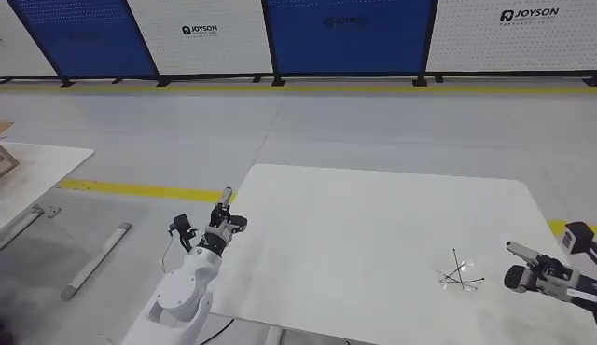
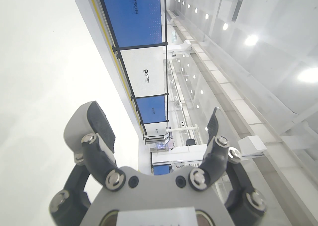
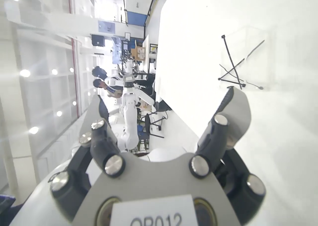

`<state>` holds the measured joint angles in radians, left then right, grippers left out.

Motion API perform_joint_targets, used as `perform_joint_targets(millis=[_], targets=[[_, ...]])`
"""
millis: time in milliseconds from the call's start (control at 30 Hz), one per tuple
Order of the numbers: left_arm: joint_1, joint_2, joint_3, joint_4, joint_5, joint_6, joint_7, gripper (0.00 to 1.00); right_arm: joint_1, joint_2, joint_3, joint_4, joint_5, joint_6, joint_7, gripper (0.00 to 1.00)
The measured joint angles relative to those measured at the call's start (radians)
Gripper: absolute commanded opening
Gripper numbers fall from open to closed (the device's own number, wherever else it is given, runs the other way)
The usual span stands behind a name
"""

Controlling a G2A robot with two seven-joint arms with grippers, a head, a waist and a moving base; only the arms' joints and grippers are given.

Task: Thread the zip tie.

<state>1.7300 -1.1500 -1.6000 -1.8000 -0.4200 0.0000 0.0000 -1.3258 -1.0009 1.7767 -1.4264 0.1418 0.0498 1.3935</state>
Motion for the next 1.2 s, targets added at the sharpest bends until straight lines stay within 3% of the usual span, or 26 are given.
perform_joint_targets(millis=[167,767,933,1200], targets=[[0.000,0.000,0.000,0.000,0.000,0.000,0.000,1.00,0.063,0.035,-0.087,0.028,-0.052,0.011,-0.004,1.00],[0.000,0.000,0.000,0.000,0.000,0.000,0.000,1.00,0.065,0.035,-0.091,0.025,-0.054,0.011,-0.004,1.00],[0.000,0.000,0.000,0.000,0.000,0.000,0.000,1.00,0.097,0.047,-0.178,-0.048,-0.099,0.069,-0.003,1.00],[0.000,0.000,0.000,0.000,0.000,0.000,0.000,1.00,0.209,0.080,-0.361,-0.010,-0.168,0.146,-0.003,1.00]])
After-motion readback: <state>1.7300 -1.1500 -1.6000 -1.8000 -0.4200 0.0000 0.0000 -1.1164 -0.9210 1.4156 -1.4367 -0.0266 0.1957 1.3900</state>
